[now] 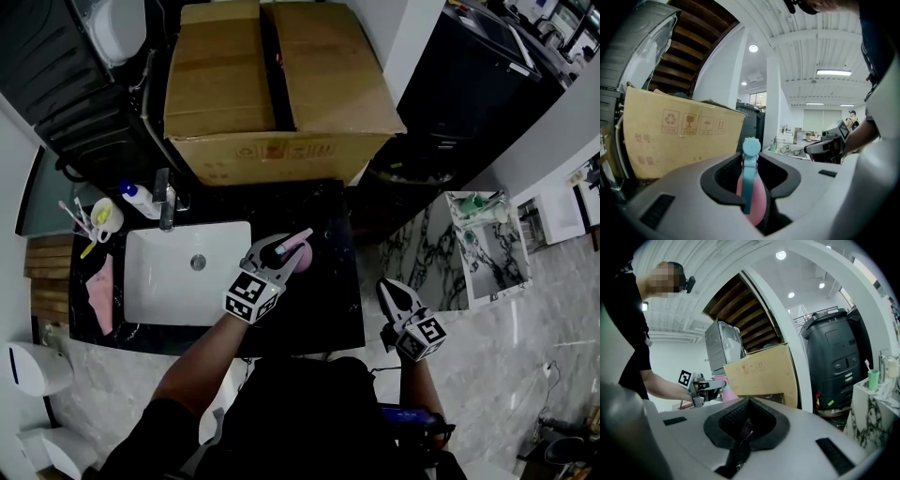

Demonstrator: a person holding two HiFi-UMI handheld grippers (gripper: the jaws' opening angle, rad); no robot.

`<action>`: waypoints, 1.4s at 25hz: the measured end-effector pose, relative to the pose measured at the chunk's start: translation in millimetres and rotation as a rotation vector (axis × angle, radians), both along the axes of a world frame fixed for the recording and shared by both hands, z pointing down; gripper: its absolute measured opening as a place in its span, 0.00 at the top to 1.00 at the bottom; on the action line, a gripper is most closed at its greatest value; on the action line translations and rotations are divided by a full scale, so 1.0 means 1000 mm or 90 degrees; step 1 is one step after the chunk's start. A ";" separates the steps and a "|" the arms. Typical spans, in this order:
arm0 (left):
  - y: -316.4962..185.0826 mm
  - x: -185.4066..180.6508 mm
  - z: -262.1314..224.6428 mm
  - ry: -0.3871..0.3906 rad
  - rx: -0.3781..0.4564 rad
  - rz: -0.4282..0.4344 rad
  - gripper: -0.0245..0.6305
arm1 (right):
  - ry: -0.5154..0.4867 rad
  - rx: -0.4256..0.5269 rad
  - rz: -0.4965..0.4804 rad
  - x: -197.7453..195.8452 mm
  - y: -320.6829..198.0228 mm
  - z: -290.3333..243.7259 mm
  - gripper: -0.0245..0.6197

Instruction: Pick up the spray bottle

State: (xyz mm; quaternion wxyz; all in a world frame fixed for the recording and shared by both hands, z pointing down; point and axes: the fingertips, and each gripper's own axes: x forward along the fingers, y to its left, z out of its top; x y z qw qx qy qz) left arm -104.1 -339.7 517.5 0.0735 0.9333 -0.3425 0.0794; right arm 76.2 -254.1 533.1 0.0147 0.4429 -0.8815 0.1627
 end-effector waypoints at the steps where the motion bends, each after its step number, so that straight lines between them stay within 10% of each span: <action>1: 0.001 0.000 0.000 0.000 0.000 0.000 0.79 | 0.000 0.000 0.000 0.000 0.000 0.000 0.92; 35: 0.053 -0.013 -0.027 0.006 0.017 -0.134 0.81 | -0.035 0.005 -0.126 -0.002 -0.005 0.003 0.92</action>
